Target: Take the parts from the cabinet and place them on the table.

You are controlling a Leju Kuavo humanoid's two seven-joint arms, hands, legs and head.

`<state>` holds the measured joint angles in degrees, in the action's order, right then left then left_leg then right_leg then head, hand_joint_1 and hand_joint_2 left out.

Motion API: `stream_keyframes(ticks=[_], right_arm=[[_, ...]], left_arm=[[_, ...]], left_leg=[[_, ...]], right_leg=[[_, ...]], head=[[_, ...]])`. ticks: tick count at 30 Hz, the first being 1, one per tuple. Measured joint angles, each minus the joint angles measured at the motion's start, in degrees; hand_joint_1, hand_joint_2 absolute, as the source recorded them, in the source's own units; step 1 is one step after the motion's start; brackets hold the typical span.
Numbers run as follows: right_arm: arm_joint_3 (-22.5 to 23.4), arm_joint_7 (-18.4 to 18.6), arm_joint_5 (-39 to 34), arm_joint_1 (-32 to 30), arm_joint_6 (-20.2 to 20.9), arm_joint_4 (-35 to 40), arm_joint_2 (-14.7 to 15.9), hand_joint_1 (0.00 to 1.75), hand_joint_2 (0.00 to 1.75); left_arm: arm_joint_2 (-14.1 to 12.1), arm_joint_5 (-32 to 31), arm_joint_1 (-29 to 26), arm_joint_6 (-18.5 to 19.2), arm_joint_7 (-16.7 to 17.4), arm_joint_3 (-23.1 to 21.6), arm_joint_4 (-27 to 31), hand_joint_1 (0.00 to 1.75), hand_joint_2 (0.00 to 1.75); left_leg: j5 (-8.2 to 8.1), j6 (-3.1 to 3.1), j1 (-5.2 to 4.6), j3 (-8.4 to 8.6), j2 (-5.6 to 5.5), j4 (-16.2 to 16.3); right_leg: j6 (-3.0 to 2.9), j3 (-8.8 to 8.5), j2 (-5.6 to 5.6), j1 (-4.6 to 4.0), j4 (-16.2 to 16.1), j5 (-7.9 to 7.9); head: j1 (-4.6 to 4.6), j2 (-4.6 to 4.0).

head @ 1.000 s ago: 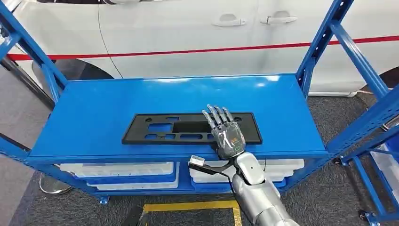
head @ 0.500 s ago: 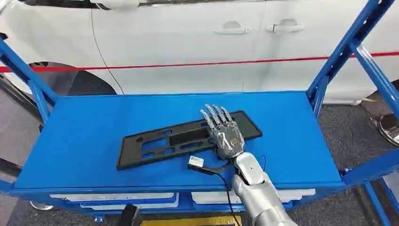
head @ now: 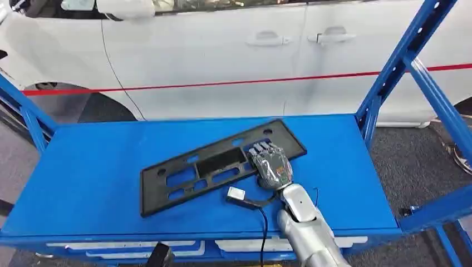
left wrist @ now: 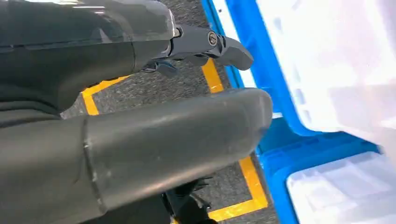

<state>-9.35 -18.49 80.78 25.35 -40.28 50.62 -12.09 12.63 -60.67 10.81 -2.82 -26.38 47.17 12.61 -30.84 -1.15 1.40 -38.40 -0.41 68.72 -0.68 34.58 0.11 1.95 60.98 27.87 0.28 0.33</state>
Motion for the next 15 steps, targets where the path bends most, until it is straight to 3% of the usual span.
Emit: stream_keyframes(ticks=[2, 3, 4, 6, 7, 8, 11, 12, 13, 15], right_arm=[[0.0, -0.4, -0.2, 0.0, 0.0, 0.0, 0.0, 1.75, 1.75], [0.0, -0.6, -0.2, -0.1, 0.0, 0.0, 0.0, 1.75, 1.75], [0.1, -0.7, -0.2, -0.1, 0.0, 0.0, 0.0, 1.75, 1.75], [0.4, -0.9, -0.2, -0.1, 0.0, 0.3, -0.2, 1.75, 1.75], [0.8, -1.2, -0.2, -0.1, 0.0, 0.5, -0.2, 1.75, 1.75], [1.1, -1.7, -0.3, 0.0, 0.0, 0.6, -0.4, 1.75, 1.75], [2.1, -2.5, -0.5, -0.1, 0.0, 1.2, -0.6, 1.75, 1.75], [2.4, -2.8, -0.5, -0.1, 0.0, 1.5, -0.6, 1.75, 1.75], [2.7, -3.0, -0.5, -0.1, 0.0, 1.7, -0.6, 1.75, 1.75], [3.2, -3.6, -0.7, 0.1, 0.0, 2.1, -0.7, 1.75, 1.75]], left_arm=[[0.0, 0.0, -0.1, -0.2, 0.0, 0.0, 0.0, 0.00, 0.00], [0.0, 0.0, -0.2, -0.4, 0.0, 0.0, 0.0, 0.00, 0.00], [0.0, 0.0, -0.2, -0.5, 0.0, 0.0, 0.0, 0.00, 0.00], [0.0, 0.0, -0.1, -1.2, -0.1, 0.0, 0.0, 0.00, 0.00], [0.0, 0.1, -0.1, -1.7, -0.2, 0.0, 0.0, 0.00, 0.00], [-0.1, 0.1, 0.1, -2.1, -0.3, 0.0, 0.0, 0.00, 0.00], [-0.1, 0.4, 0.2, -2.7, -0.8, 0.0, 0.0, 0.00, 0.00], [-0.1, 0.6, 0.2, -3.0, -1.0, 0.0, 0.0, 0.00, 0.00], [-0.1, 0.8, 0.2, -3.3, -1.2, 0.0, 0.0, 0.00, 0.00], [-0.1, 1.0, 0.5, -3.7, -1.7, -0.1, 0.0, 0.00, 0.00]], left_leg=[[-2.21, -0.03, -0.01, -4.54, 0.03, 8.1], [-1.39, 0.10, -0.01, -5.35, 0.03, 8.8], [0.66, 0.32, -0.05, -4.80, 0.03, 6.8], [6.79, 1.10, -0.21, -0.61, 0.03, -3.0], [7.88, 1.53, -0.39, 0.93, 0.02, -7.0], [7.48, 1.72, -1.01, 1.31, 0.08, -7.4], [6.62, 1.99, -1.11, 1.49, -0.08, -8.7], [6.86, 2.27, -0.94, 2.13, -0.07, -9.7], [7.16, 2.56, -0.56, 2.77, 0.01, -10.5], [7.09, 3.21, -0.61, 3.13, 0.07, -10.7]], right_leg=[[-0.29, -0.21, -0.10, -0.22, 0.0, 0.20], [-0.36, -0.42, -0.08, -0.31, 0.0, 0.34], [-0.34, -0.70, -0.04, -0.34, 0.0, 0.51], [-0.17, -1.62, 0.06, -0.39, 0.0, 1.02], [0.00, -1.81, 0.05, -0.28, -0.1, 1.22], [0.31, -1.56, 0.11, -0.69, -0.1, 1.19], [1.22, -1.31, -0.02, -0.40, -0.8, 0.83], [1.76, -1.76, -0.09, -0.76, -1.2, 0.93], [1.82, -1.68, -0.12, -0.47, -0.4, 1.47], [1.70, 1.81, -0.08, -0.67, 6.3, 4.99]], head=[[-0.02, 0.00], [-0.04, 0.00], [-0.04, 0.00], [-0.02, 0.00], [-0.02, 0.00], [-0.06, 0.00], [-0.06, 0.00], [-0.04, 0.00], [-0.02, 0.00], [-0.04, 0.00]])
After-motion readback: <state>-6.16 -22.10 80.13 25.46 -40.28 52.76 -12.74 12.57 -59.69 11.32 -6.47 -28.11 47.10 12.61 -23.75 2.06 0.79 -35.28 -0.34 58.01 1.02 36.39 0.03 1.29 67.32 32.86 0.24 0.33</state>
